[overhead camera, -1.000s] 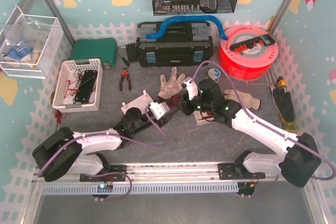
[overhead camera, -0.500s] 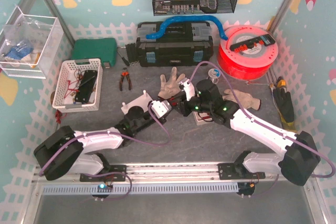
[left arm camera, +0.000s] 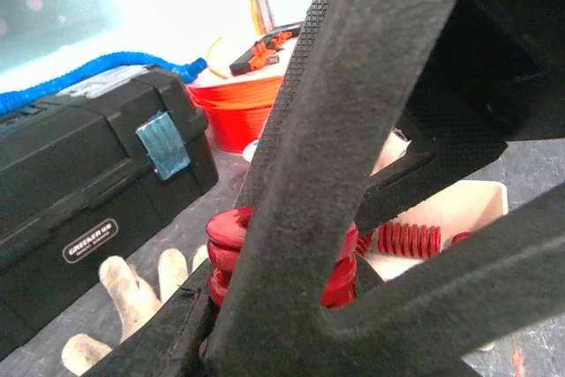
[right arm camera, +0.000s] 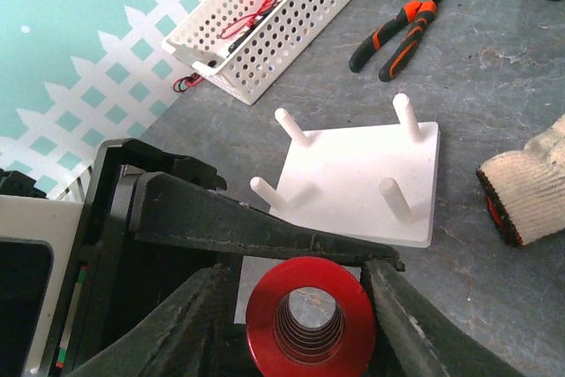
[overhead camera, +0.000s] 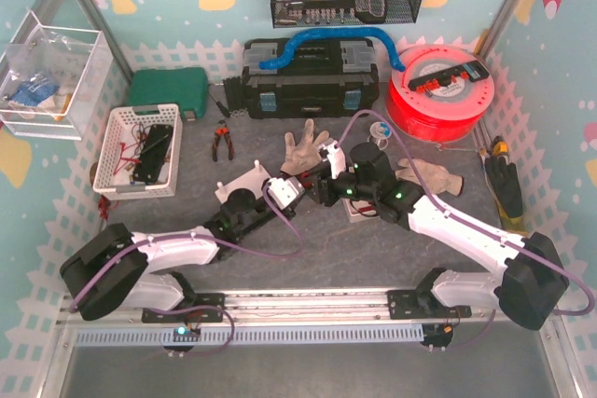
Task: Install the large spring
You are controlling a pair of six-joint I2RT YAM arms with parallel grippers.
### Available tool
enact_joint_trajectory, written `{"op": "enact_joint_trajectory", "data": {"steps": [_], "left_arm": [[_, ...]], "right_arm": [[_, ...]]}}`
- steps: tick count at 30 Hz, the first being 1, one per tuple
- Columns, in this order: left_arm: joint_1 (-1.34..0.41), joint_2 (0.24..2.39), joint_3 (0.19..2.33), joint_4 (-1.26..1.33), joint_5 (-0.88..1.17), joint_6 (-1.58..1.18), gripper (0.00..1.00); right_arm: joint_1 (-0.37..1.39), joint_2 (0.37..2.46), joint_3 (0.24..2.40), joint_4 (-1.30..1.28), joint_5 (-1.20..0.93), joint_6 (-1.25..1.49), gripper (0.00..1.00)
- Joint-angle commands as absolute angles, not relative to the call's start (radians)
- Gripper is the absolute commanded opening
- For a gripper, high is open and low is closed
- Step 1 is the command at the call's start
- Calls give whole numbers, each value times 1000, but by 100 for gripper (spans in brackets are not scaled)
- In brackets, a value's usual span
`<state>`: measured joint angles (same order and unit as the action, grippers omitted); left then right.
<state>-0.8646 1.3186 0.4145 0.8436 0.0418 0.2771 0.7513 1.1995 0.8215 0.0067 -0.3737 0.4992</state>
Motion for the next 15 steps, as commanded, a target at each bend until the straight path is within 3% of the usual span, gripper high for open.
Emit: {"op": "enact_joint_trajectory", "data": {"steps": [1,7,9,12,15], "left_arm": [[-867,1336,435,861,45,243,0],[-868,1351,435,880,45,234,0],[-867,1358,436,885,46,229,0],[-868,1369,446,872,48,211,2],[-868,1378,491,785,38,180,13]], "right_arm": [[761,1178,808,115,-458,528,46],[761,1181,797,119,-409,540,42],[761,1172,792,135,-385,551,31],[762,1171,794,143,-364,542,0],[780,1205,856,26,-258,472,0]]}}
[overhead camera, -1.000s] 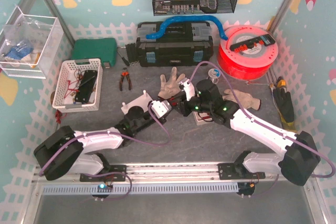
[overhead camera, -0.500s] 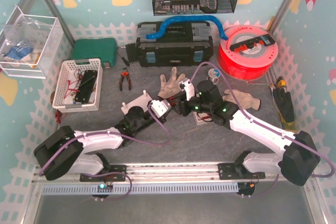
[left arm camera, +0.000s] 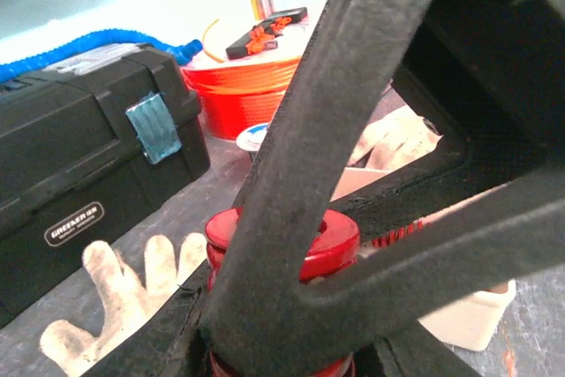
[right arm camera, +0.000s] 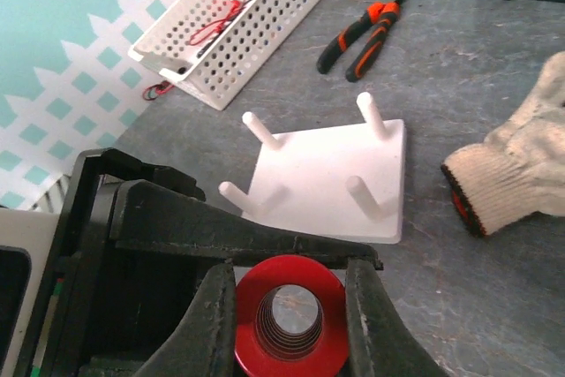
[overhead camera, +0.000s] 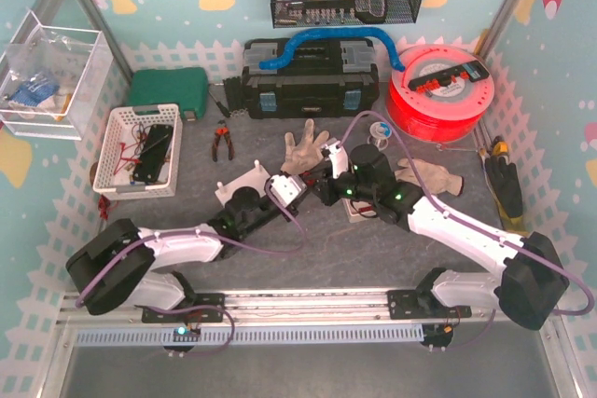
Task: Install the large spring
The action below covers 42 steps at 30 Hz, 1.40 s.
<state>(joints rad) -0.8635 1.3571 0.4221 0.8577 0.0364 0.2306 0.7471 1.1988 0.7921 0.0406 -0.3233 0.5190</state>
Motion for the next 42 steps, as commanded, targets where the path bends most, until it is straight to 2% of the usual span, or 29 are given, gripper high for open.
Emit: {"op": "enact_joint_trajectory", "data": {"steps": [1,4,7,17,21,29,36,42], "left_arm": [[-867,1381,510,748,32,170,19],[-867,1388,552,665,27,147,38],[-867,1386,570,627,40,133,43],[-852,1381,605,506,30,115,45],[-843,1357,581,526,51,95,49],[-834,1359,580,501,28,90,49],[-813,1304,533,512,55,87,58],[-793,1285,490,575,112,106,58]], "right_arm": [[785,1221,883,-19,-217,448,0],[792,1264,941,-124,-153,392,0],[794,1279,968,-159,-150,368,0],[799,1316,1029,-227,-109,334,0],[801,1327,1041,-239,-119,327,0],[804,1339,1054,-252,-130,324,0],[802,1340,1055,-259,-130,319,0],[803,1353,1058,-247,-161,323,0]]}}
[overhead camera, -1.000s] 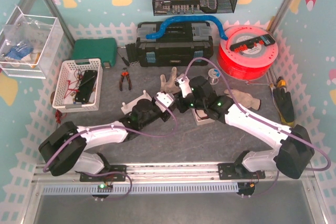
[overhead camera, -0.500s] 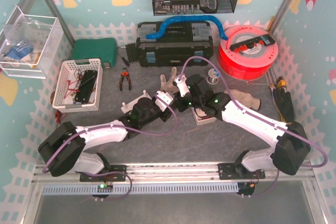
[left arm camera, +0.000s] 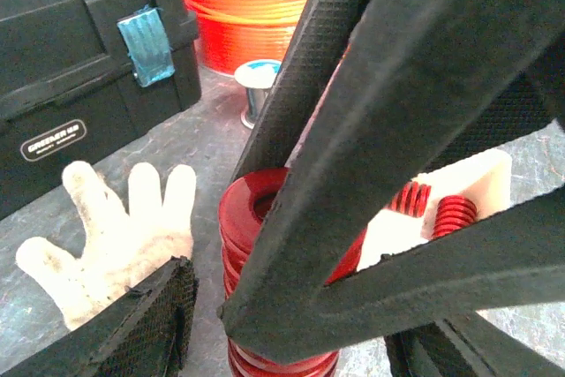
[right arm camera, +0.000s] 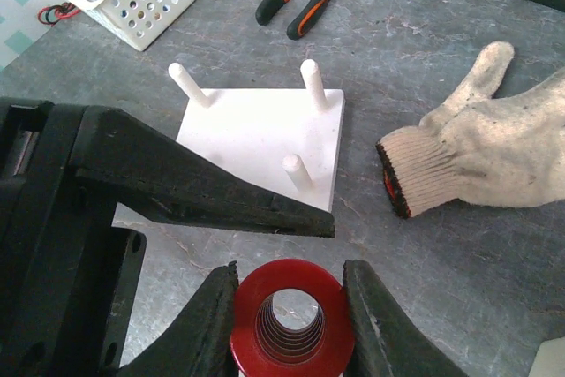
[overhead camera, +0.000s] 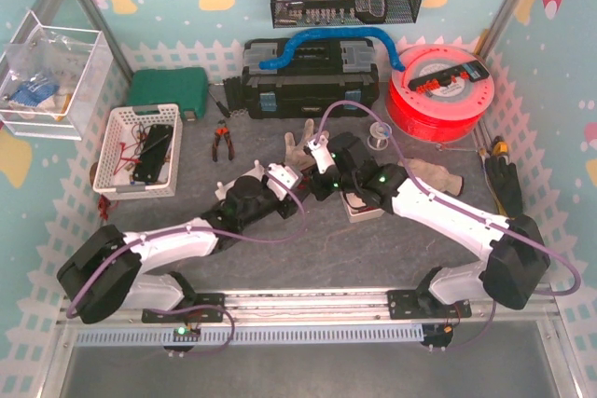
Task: Install the large spring
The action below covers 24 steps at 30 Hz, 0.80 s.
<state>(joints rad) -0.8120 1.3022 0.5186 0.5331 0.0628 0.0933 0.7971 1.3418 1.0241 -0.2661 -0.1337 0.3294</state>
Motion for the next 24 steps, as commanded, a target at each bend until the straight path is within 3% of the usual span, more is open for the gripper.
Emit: {"op": "enact_joint_trajectory", "data": {"steps": [1,7,11,13,17,24], "left_arm": [[-788,1284,488,576,123,110,57],[-777,1285,491,577,164,115,41],[-772,1281,495,580,193,121,12],[-772,1285,498,577,205,121,2],[-768,1295,498,580,214,114,0],[-745,1281,444,680,240,29,0]], "right_arm": [[804,1353,1056,-244,-164,324,0],[804,1357,1054,-237,-177,330,0],[804,1362,1052,-222,-207,331,1],[804,1364,1052,-213,-223,340,14],[804,1358,1043,-173,-248,357,37],[802,1320,998,-109,-104,397,56]]}}
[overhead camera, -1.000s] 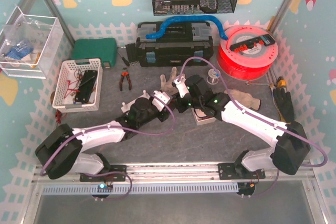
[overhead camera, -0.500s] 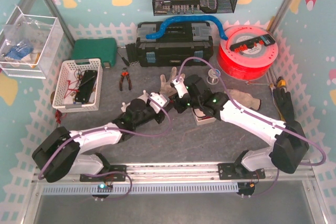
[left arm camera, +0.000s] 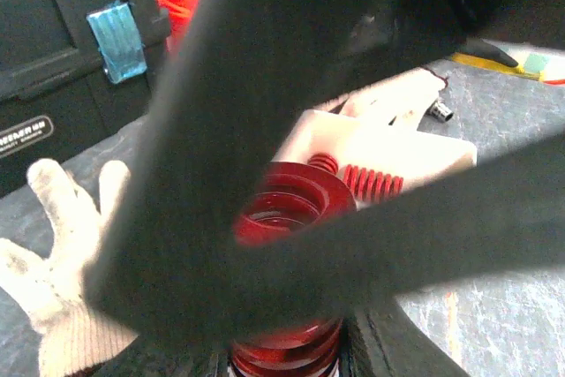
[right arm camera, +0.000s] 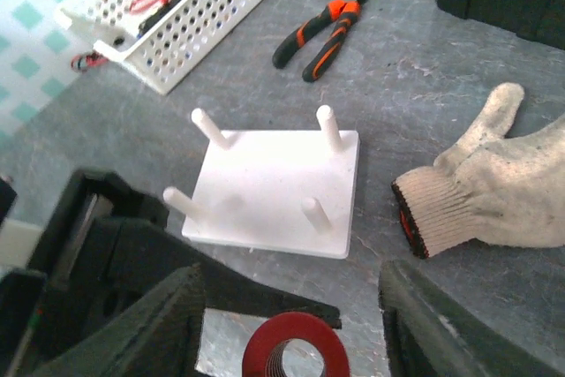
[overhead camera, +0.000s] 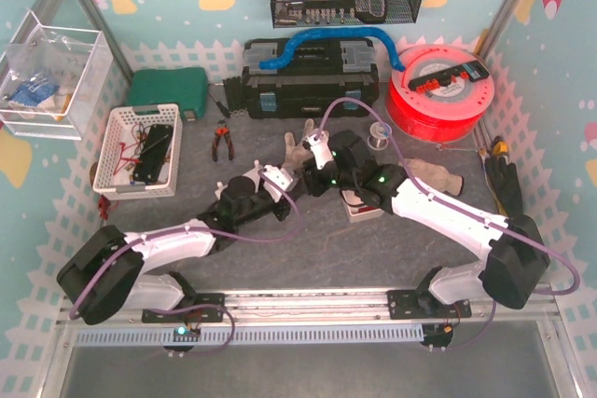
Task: Install the large spring
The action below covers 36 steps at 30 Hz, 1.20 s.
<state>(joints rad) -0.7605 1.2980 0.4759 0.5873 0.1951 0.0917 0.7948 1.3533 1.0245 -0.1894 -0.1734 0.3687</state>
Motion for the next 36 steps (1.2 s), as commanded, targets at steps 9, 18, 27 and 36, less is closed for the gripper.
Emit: {"op": "enact_joint_trajectory", "data": {"steps": [9,18,27,36], "left_arm": [[-713,1281,390,749,15,-138,0],[-666,1381,362,810,-183,-293,0],[-650,1458,332,915,-219,-275,0],[-649,1493,326,942,-181,-273,0]], "right_arm": [[801,1143,871,45,170,494,92],[792,987,736,95,450,462,99],[778,922,653,114,456,430,99],[774,907,631,126,457,412,99]]}}
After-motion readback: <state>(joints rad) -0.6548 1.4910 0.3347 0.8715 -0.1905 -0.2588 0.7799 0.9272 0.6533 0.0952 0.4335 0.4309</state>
